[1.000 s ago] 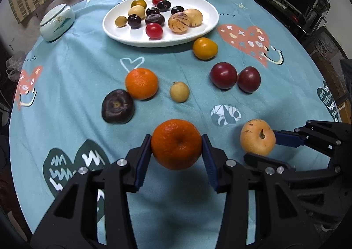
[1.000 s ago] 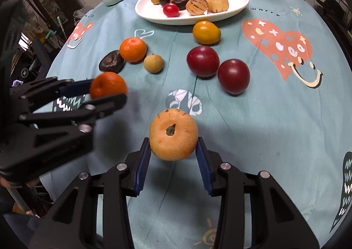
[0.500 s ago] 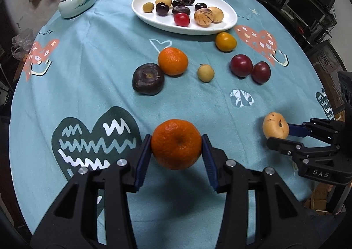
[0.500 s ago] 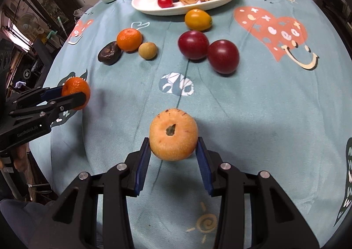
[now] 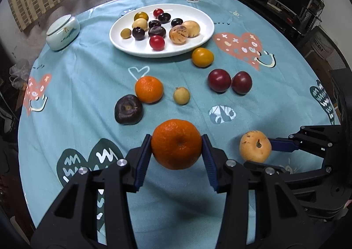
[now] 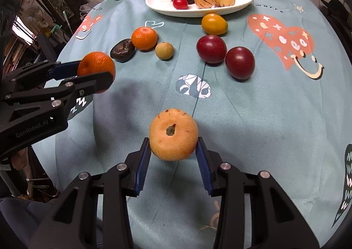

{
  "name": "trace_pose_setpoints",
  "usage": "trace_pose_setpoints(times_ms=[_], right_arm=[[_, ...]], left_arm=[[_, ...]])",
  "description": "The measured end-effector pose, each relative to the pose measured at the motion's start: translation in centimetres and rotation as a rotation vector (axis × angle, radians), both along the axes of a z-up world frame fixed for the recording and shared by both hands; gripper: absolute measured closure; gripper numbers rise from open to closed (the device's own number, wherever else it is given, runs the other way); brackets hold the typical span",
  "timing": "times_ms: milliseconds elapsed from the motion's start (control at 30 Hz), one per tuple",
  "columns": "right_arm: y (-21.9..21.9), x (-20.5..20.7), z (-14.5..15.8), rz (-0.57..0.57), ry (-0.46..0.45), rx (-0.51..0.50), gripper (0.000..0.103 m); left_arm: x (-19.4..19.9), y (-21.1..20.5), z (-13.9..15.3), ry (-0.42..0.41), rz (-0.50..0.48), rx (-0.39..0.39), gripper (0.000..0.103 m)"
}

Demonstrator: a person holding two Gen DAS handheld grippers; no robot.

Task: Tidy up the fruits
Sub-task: 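Lift the pear with right gripper while left gripper lifts the tangerine, then carry the pear and tangerine onto the white plate and open both grippers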

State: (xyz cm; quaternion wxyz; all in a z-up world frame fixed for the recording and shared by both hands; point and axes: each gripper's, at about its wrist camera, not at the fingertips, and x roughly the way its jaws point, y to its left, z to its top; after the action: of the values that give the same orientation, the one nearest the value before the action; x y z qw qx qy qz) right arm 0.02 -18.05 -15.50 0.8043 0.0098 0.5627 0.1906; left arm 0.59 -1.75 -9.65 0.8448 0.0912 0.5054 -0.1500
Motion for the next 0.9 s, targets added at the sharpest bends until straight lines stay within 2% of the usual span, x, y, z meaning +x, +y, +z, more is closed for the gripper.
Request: trace_pose_setpoints(times_ms=[667,900], right_arm=[[1.2,-0.2,2.2,0.001,-0.07,-0.01,0.061],[1.0,0.4,1.6,0.006,-0.053,-0.002,0.061]], left_arm=[[-0.8,0.9,0.8,-0.036,0.007,0.007,0.057],[-0.4,1.0,0.5,-0.021,0.023,0.016,0.057]])
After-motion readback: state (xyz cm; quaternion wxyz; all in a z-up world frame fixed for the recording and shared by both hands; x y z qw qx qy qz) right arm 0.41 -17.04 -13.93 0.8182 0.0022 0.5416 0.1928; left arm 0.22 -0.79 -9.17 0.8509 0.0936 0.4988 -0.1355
